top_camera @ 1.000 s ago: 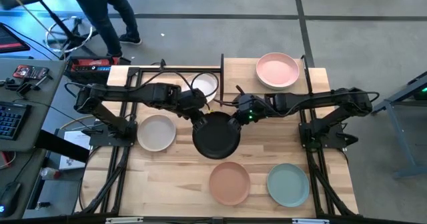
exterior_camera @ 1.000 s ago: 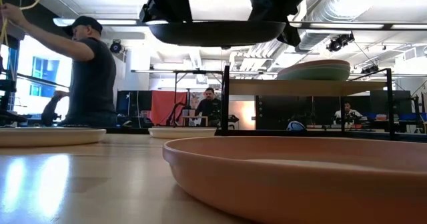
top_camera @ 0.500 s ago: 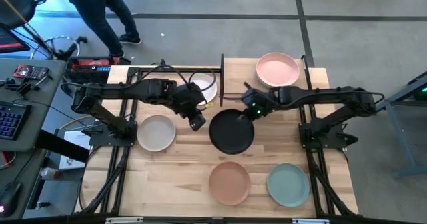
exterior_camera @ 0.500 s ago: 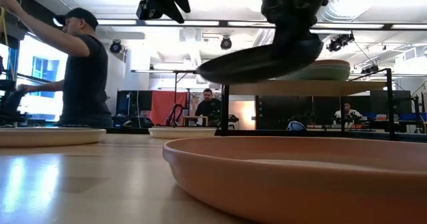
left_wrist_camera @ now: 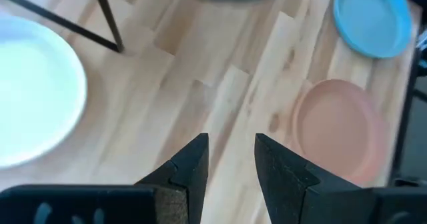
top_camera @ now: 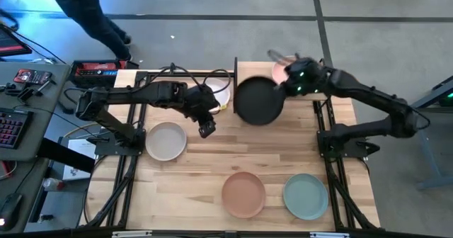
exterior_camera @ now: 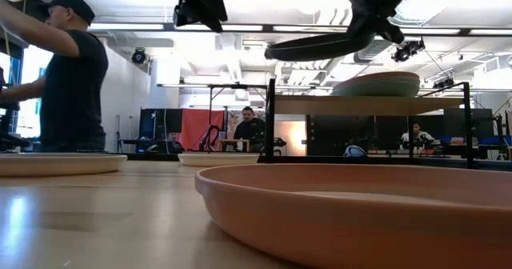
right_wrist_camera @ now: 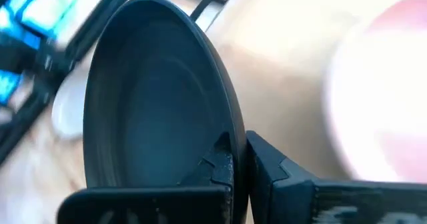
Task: Place and stack plates onto a shelf
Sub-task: Stack the black plate on top of the light pink on the shelf
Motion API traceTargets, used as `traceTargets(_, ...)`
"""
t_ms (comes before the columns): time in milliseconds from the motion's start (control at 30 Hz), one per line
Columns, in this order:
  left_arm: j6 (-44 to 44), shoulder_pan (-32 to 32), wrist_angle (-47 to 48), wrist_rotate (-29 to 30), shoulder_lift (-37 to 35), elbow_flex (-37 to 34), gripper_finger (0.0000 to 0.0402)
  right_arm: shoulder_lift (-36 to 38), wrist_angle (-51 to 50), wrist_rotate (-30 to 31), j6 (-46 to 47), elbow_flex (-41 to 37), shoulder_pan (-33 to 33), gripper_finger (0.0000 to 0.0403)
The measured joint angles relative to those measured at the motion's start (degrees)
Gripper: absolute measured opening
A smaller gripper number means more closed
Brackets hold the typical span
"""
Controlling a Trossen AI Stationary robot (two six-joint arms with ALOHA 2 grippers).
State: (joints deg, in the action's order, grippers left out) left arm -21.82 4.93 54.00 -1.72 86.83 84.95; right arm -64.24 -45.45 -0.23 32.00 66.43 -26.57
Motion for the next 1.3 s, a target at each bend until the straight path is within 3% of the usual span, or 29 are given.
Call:
traceTargets(333, 14.96, 6.41, -0.01, 1.14, 0.0, 0.0, 0.0108, 5.45, -0.05, -4.7, 4.59, 0.0, -17.65, 0.0)
traceTargets(567, 22.12, 11.25, 0.04, 1.14, 0.0, 0.0, 0.0108, 7.57, -0.05, -6.69, 8.69, 0.0, -26.15, 0.0)
traceTargets(733, 25.09, 14.01, 0.74, 1.13, 0.0, 0.0, 0.0108, 9.54, -0.72, -6.81, 9.59, -0.8, -29.5, 0.0)
traceTargets(933, 27.89, 16.16, 3.44, 1.12, 0.02, 0.0, 0.0108, 14.36, 0.64, -7.05, 15.17, -7.21, -31.06, 0.0)
traceTargets(1300, 31.01, 17.25, 4.12, 1.1, 0.04, 0.0, 0.0108, 18.11, 2.03, -1.34, 28.17, -14.17, -31.64, 0.0)
